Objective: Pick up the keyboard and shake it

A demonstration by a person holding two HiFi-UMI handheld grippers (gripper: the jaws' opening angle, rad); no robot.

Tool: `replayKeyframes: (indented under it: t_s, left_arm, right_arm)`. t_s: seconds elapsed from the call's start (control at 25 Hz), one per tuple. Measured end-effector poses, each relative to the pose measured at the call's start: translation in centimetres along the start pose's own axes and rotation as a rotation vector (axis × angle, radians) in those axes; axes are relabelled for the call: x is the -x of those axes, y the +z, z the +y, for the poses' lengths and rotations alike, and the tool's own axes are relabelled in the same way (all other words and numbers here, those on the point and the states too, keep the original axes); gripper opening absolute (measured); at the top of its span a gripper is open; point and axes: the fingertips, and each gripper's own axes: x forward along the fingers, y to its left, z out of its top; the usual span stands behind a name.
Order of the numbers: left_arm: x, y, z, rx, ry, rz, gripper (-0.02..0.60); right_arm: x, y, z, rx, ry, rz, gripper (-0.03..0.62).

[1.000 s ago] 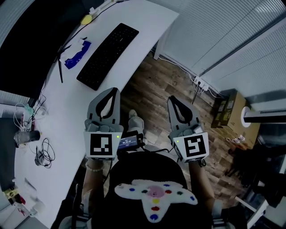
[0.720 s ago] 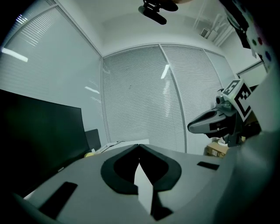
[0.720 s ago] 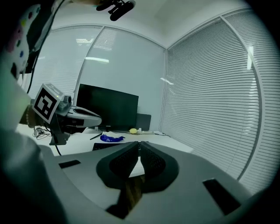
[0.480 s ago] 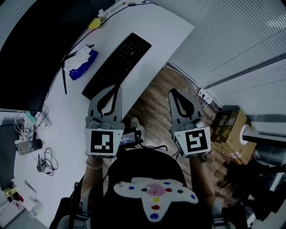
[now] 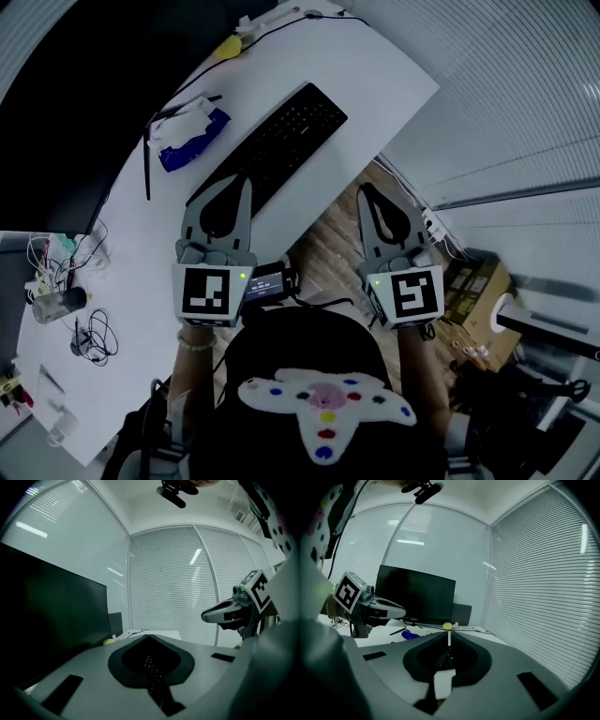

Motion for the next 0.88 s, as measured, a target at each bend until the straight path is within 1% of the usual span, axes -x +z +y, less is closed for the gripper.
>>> replayKeyframes:
  t_s: [0.16,0.36,0.52,0.64,0.72,0.8,0.88]
  left_arm:
    - [0.2,-0.8,1.6,0.038,0.024,0.015,0.017]
    - [0.6,-1.7,2.9,0.039,0.042,0.032,0.017]
    - [1.0,-2.1,4.0,0.053,0.112,0.043,0.017]
    - [1.5,-2.6,4.4,0.062,0.144,0.058,0.017]
    - [1.8,-2.9,4.8,0.09,0.165,0.065,0.017]
    - [2.1,-3.1,5.0,0.134,0.18,0.07,0.017]
    - [2.6,-3.5,5.6,0.183,0.215,0.071,0.017]
  right_arm:
    - [-1.6,0.5,0.6,0.025,0.039,-0.007,0.043]
    - [-3.1,0.7,1.4,0.028,0.091,-0.001,0.043]
    - [-4.4,0.9,1.8,0.038,0.14,-0.002,0.043]
    - [-5.5,0.8,1.9,0.031,0.191,-0.004,0.043]
    - [-6.3,0.9,2.1,0.032,0.239,-0.006,0.043]
    - [-7.2,0.7,2.1,0.04,0.287,-0.006,0.043]
    - [-8.2,0.5,2.3,0.042,0.332,0.001,0.043]
